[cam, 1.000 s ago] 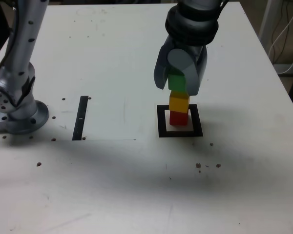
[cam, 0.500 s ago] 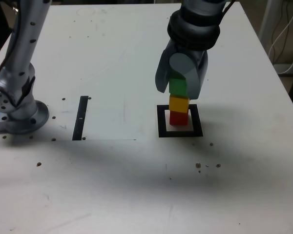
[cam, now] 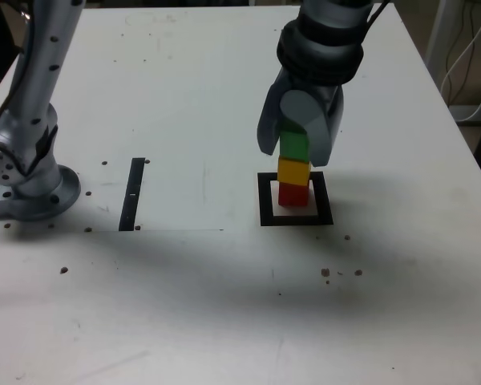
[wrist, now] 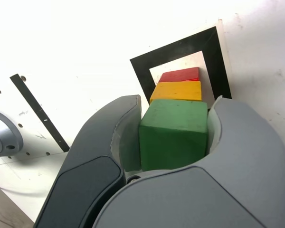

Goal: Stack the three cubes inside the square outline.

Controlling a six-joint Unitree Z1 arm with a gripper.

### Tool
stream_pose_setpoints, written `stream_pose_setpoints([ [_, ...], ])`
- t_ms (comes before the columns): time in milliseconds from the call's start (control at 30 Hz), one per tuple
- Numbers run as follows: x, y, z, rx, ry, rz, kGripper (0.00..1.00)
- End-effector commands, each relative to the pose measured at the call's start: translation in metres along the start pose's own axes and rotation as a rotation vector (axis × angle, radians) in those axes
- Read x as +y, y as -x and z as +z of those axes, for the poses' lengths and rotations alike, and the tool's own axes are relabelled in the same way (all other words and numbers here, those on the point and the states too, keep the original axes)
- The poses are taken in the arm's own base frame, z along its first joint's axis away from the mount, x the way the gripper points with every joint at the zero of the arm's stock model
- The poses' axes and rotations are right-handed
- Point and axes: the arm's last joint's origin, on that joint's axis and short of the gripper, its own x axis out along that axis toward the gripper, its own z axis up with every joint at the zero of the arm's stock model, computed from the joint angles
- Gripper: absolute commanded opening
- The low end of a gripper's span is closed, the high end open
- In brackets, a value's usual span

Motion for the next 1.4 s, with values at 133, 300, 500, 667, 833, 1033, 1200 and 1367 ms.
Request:
stream_pose_setpoints([
  [133,-0.001,-0.006,0.003,0.017,-0.012,-0.008,0.57],
  [300,-0.001,-0.005,0.001,0.017,-0.015,-0.007,0.61],
  [500,-0.001,0.000,-0.002,0.006,-0.016,-0.002,0.92],
  [667,-0.002,0.016,-0.018,-0.033,-0.010,0.021,0.99],
  [833,-0.004,0.040,-0.047,-0.087,-0.007,0.044,0.99],
  [1033,-0.010,0.062,-0.087,-0.129,-0.015,0.057,0.99],
  [1200,-0.016,0.070,-0.125,-0.145,-0.028,0.070,0.99],
  [1367,-0.021,0.062,-0.152,-0.114,-0.034,0.050,0.99],
])
